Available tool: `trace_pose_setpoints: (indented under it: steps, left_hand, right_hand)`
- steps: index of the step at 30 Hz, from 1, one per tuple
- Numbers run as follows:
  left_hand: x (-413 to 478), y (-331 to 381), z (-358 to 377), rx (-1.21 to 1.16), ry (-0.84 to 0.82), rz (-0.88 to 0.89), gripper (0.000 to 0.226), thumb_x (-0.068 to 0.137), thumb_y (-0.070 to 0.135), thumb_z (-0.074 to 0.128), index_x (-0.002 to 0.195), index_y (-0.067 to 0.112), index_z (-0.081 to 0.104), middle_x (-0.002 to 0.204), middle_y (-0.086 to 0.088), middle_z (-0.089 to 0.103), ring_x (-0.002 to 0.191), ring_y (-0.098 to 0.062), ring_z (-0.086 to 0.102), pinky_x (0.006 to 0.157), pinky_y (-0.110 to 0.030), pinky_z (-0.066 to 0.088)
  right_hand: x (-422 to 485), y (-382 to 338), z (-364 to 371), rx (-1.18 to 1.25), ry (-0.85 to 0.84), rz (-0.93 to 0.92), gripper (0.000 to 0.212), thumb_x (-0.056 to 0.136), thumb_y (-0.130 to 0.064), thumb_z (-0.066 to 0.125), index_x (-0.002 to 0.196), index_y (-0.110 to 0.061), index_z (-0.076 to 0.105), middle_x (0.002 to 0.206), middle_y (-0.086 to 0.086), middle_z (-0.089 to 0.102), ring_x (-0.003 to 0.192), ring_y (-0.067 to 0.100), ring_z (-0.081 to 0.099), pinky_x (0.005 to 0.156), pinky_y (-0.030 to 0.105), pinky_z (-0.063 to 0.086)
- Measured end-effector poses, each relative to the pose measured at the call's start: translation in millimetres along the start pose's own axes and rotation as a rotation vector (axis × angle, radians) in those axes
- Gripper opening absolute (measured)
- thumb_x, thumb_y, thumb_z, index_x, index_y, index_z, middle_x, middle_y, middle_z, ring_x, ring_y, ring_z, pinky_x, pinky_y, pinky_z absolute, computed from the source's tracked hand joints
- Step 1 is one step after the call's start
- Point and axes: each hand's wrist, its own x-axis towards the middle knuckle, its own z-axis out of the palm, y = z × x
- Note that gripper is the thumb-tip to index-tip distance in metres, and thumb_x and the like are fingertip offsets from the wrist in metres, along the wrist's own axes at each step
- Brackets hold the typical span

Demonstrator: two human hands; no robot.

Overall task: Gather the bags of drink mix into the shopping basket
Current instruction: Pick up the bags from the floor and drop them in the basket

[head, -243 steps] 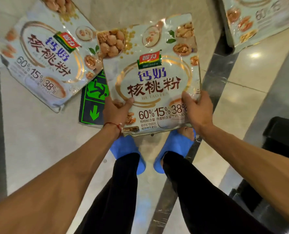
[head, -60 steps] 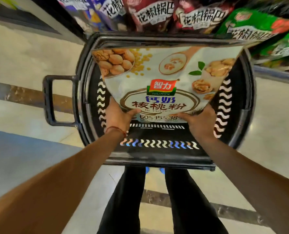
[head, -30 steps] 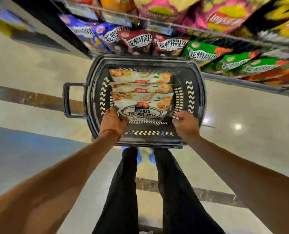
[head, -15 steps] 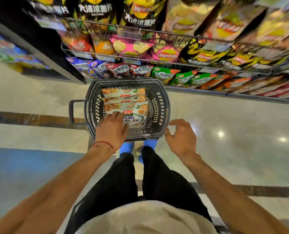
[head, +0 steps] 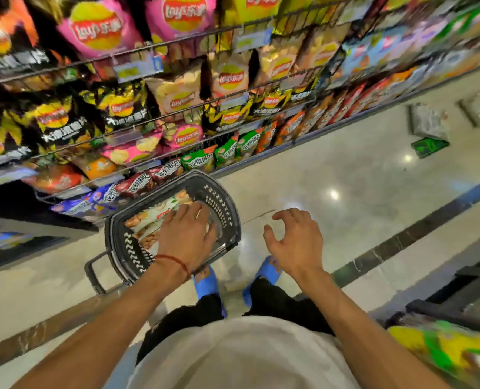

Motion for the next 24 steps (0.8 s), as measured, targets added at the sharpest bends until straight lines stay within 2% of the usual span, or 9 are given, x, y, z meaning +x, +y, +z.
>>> trace_pose_setpoints:
  steps: [5, 10, 14, 19, 24]
  left_hand:
    - [41, 51, -16, 0.087, -0.007, 0.193, 0.036, 0.095, 0.042, 0.055, 0.119, 0.017, 0.066, 0.119, -0.004, 0.068, 0.107, -0.029, 0.061, 0.086, -0.042, 0.047]
    - [82, 130, -19, 0.182, -0.03, 0.337, 0.04, 0.097, 0.049, 0.048, 0.123, 0.023, 0.063, 0.122, 0.0, 0.065, 0.11, -0.026, 0.06, 0.09, -0.043, 0.045]
    - [111, 205, -12, 0.197, -0.05, 0.41, 0.041, 0.097, 0.051, 0.047, 0.122, 0.023, 0.063, 0.119, 0.001, 0.064, 0.108, -0.026, 0.06, 0.09, -0.043, 0.047]
    - [144, 305, 1, 0.213, -0.045, 0.487, 0.04, 0.097, 0.05, 0.047, 0.122, 0.022, 0.062, 0.119, 0.001, 0.064, 0.109, -0.026, 0.059, 0.087, -0.043, 0.047]
    - [184, 405, 16, 0.228, -0.016, 0.567, 0.04, 0.097, 0.048, 0.046, 0.119, 0.02, 0.065, 0.114, 0.0, 0.065, 0.102, -0.026, 0.061, 0.083, -0.041, 0.049]
  right_hand:
    - [-9, 41, -23, -0.006, 0.104, 0.122, 0.035, 0.085, -0.047, 0.063, 0.104, -0.02, 0.075, 0.105, -0.003, 0.071, 0.1, 0.024, 0.063, 0.082, 0.037, 0.044]
    - [-9, 103, -51, -0.053, 0.151, 0.231, 0.044, 0.085, -0.054, 0.053, 0.105, -0.021, 0.075, 0.105, -0.003, 0.071, 0.099, 0.023, 0.063, 0.084, 0.038, 0.046]
    - [-2, 168, -73, -0.038, 0.201, 0.299, 0.042, 0.084, -0.052, 0.056, 0.102, -0.019, 0.076, 0.101, -0.001, 0.072, 0.097, 0.026, 0.064, 0.084, 0.038, 0.046]
    - [12, 258, -107, -0.014, 0.202, 0.351, 0.046, 0.085, -0.055, 0.051, 0.101, -0.019, 0.075, 0.102, -0.001, 0.07, 0.098, 0.026, 0.063, 0.085, 0.04, 0.047]
    - [30, 354, -144, -0.031, 0.218, 0.409, 0.042, 0.086, -0.053, 0.058, 0.103, -0.019, 0.075, 0.103, -0.001, 0.07, 0.104, 0.026, 0.062, 0.088, 0.04, 0.046]
